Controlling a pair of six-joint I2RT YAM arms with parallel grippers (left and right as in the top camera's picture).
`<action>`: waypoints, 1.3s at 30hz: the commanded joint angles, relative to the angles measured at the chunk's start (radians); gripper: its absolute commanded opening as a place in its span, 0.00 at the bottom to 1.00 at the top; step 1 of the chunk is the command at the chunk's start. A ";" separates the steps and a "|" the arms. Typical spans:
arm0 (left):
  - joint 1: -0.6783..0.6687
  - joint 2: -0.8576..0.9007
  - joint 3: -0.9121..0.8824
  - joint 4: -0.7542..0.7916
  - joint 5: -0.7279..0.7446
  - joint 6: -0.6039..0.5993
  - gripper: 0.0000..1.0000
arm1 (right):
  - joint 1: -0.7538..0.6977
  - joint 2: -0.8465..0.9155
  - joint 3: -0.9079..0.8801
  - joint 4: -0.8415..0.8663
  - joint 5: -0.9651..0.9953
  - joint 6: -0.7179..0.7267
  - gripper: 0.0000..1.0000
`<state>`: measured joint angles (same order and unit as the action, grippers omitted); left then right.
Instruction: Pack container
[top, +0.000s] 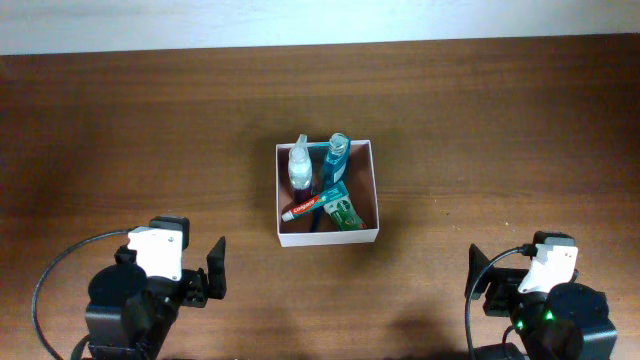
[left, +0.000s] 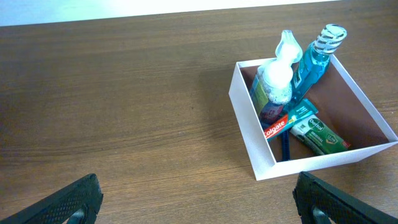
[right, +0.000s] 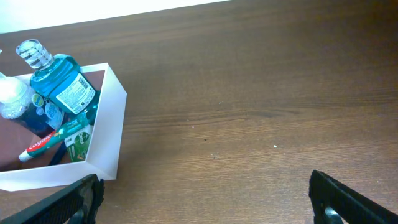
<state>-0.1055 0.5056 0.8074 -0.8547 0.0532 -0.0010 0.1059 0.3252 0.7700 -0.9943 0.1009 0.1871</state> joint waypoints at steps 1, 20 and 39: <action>-0.003 -0.006 -0.010 0.002 0.014 -0.010 0.99 | 0.005 -0.005 -0.006 0.003 0.012 0.009 0.98; -0.003 -0.006 -0.009 0.002 0.014 -0.010 0.99 | -0.022 -0.322 -0.570 0.643 -0.159 -0.087 0.98; -0.003 -0.006 -0.010 0.002 0.014 -0.010 0.99 | -0.049 -0.322 -0.764 0.928 -0.225 -0.261 0.98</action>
<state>-0.1055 0.5056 0.8021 -0.8551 0.0536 -0.0010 0.0650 0.0120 0.0101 -0.0628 -0.1001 -0.0616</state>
